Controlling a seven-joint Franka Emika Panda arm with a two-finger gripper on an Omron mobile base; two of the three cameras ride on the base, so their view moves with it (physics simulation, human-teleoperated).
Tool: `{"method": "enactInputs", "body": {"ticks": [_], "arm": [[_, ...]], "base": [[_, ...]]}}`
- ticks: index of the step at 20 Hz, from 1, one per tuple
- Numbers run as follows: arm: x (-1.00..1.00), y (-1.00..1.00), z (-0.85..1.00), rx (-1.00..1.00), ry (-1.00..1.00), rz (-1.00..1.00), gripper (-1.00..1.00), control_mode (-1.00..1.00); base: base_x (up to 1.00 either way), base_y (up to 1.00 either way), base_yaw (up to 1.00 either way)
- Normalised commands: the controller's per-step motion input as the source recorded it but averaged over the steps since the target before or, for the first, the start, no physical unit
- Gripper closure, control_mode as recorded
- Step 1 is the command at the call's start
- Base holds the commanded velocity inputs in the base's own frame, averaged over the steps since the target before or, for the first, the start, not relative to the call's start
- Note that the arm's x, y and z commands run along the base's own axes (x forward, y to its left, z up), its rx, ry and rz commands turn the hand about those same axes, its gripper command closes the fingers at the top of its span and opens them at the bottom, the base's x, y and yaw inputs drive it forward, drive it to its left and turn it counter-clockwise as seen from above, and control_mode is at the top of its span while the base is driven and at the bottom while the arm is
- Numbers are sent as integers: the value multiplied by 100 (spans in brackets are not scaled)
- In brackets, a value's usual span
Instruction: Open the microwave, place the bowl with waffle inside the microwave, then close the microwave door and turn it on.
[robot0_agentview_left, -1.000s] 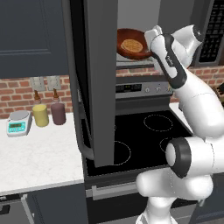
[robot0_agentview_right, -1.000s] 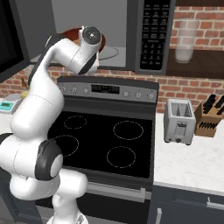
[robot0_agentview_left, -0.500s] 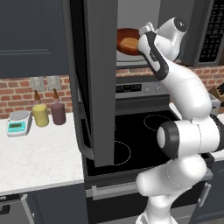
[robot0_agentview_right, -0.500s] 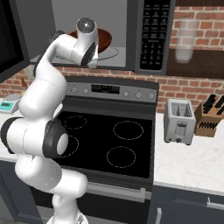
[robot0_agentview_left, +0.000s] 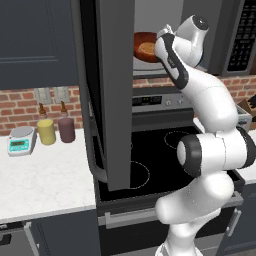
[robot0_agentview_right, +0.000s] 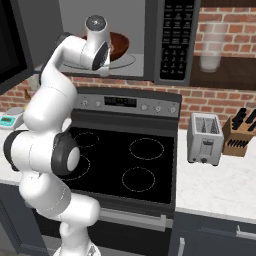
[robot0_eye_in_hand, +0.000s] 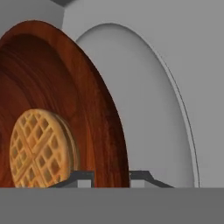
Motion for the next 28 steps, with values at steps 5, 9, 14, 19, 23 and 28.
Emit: {"method": "enactInputs", "body": {"ticks": [5,9,14,19,23,28], "arm": [[8,61,-65,0,0,0,-100,-100],[0,28,-21,0,0,1,-100,-100],[0,8,14,0,-9,4,-100,-100],[-26,0,40,0,-23,8,-100,-100],[-79,0,19,0,-4,11,-100,-100],[-100,0,4,0,0,9,-100,-100]], "base": [[0,0,0],[0,0,0],[0,0,0],[0,0,0],[0,0,0],[0,0,0]]}}
